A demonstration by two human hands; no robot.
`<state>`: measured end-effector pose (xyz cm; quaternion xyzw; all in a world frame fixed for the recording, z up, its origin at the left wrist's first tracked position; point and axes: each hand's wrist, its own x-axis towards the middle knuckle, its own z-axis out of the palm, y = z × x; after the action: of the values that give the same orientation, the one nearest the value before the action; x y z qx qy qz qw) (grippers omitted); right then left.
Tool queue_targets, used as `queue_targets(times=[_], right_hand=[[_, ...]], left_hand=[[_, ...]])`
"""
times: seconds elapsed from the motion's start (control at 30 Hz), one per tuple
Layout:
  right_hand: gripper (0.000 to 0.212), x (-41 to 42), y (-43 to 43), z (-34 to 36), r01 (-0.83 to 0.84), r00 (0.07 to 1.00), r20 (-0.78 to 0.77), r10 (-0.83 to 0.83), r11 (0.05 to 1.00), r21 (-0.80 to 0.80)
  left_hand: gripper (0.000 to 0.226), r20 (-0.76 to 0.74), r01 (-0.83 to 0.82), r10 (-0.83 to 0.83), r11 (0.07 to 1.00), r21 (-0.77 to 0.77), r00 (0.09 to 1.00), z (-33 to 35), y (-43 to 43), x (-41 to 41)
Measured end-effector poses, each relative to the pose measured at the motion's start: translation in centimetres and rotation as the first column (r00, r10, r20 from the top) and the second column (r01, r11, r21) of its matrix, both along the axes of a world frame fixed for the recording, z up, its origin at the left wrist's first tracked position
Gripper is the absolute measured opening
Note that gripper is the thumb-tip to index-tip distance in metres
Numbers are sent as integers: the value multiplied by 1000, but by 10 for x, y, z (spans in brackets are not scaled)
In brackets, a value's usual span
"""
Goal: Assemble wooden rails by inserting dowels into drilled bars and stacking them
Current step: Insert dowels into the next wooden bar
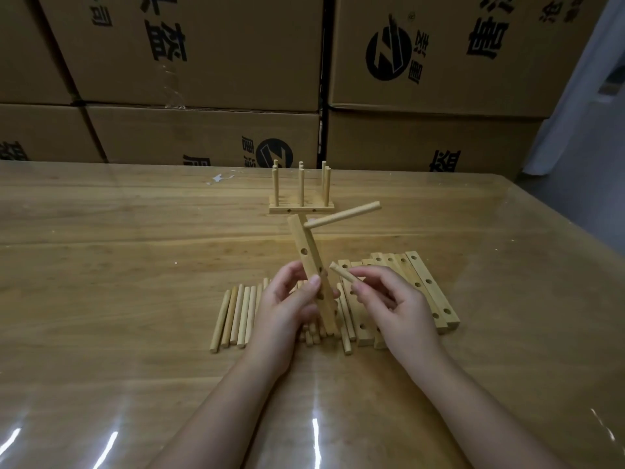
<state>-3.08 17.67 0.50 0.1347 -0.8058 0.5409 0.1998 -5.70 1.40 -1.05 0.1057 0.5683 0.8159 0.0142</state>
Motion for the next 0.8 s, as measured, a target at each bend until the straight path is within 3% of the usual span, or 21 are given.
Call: queue_targets(times=[0.23,0.37,0.8], right_hand=[[13,-2,2,-1,21,999,32,-23,998,52],[15,-2,2,1,90,993,-86,-76,981,173],[14,-5,7,1,322,920,-324,-220,895,308]], left_hand=[[32,17,10,-9,999,-33,1000,-5,0,-3],[32,42,-10,12,999,-48,999,-5,-1,-3],[55,56,-12,20,991,-136,998,-3,2,1]])
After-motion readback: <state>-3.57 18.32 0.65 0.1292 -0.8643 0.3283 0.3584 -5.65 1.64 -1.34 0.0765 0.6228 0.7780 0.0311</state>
